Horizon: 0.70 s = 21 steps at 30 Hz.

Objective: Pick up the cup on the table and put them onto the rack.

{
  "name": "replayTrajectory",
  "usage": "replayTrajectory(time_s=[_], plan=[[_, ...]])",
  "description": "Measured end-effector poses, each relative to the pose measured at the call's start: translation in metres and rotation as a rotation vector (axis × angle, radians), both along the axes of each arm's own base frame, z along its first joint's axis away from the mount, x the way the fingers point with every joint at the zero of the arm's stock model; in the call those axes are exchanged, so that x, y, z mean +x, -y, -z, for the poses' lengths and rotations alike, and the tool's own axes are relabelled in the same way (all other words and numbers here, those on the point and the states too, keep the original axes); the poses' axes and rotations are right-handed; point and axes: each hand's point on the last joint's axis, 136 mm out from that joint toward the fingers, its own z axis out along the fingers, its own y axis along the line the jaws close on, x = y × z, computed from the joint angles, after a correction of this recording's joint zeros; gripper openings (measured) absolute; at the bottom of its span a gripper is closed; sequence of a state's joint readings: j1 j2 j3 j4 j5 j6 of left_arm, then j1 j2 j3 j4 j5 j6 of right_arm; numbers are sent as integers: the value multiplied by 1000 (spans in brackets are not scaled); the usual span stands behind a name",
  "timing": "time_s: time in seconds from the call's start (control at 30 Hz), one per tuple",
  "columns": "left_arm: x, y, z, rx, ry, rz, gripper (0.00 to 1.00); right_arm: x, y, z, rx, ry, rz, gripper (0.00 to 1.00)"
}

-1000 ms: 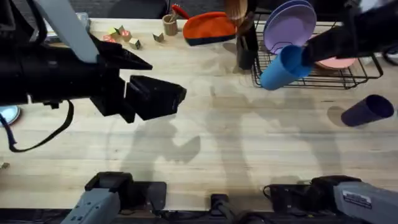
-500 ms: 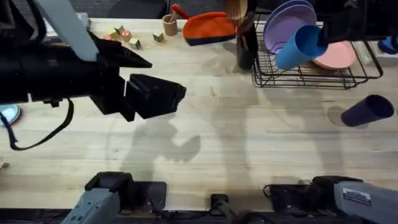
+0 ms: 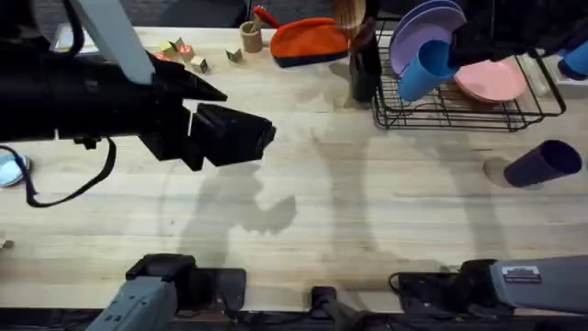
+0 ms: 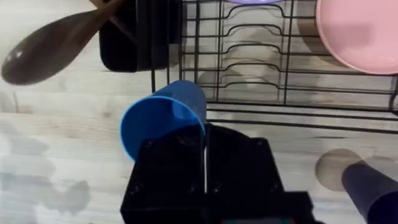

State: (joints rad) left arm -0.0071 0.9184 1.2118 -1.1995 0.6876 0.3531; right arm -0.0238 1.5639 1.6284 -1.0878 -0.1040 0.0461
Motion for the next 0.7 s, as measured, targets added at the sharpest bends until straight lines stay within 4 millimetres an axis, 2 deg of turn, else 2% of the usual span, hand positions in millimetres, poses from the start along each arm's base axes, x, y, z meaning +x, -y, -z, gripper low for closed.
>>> replayTrajectory(time_s=[0.13,0.43,0.7], plan=[[0,0,0,0,0,0,994,4,0,10,3,-27,6,29],[0,0,0,0,0,0,993,12,1,17,1,-33,8,30],[0,0,0,0,0,0,993,32,1,33,1,-33,8,30]])
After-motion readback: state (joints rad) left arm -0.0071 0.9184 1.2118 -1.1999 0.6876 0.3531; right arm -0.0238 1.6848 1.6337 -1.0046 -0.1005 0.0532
